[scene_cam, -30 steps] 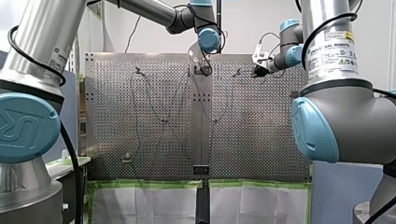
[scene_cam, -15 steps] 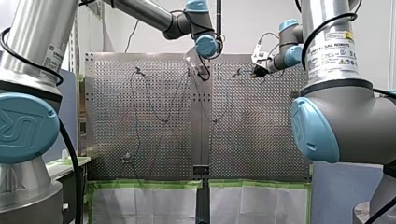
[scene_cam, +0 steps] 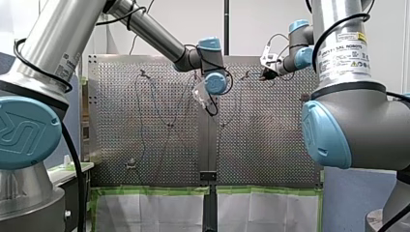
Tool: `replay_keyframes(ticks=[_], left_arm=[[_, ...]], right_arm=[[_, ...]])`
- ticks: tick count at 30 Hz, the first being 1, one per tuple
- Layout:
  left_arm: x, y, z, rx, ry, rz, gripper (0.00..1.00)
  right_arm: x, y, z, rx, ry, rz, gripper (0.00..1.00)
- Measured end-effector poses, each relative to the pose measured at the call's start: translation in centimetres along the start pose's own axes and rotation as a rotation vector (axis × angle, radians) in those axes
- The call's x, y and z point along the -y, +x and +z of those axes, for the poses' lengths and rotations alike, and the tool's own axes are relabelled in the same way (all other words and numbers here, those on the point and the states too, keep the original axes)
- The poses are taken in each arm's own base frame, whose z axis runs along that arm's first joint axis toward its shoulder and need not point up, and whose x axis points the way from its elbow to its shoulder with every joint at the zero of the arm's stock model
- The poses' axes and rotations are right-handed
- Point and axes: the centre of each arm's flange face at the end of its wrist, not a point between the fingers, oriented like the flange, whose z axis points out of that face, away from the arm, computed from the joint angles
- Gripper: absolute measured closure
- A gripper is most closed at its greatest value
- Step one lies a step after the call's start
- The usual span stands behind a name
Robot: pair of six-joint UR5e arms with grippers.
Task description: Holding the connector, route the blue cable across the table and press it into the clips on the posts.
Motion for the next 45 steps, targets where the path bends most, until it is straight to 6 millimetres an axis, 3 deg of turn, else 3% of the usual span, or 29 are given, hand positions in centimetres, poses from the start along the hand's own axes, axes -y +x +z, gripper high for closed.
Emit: replay_keyframes(ticks=[6, 9, 37, 45], left_arm=[[-3.2, 3.9, -1.5, -0.023, -0.048, 0.023, 0.0], [-4.2, 4.8, -2.3, -0.026, -0.057, 0.028, 0.0], [-10.8, 8.0, -8.8, -0.029, -0.056, 0.057, 0.0], [-14.0, 8.3, -10.6, -0.03, -0.09, 0.139, 0.0]], right_arm=[[0.0, 0.0, 0.0, 0.0, 0.0, 0.0, 1.0], [0.0, 0.0, 0.0, 0.0, -0.001, 0.0, 1.0], [-1.0, 0.4, -0.2, -0.012, -0.03, 0.0, 1.0], [-1.1, 0.4, -0.2, -0.013, -0.032, 0.0, 1.0]])
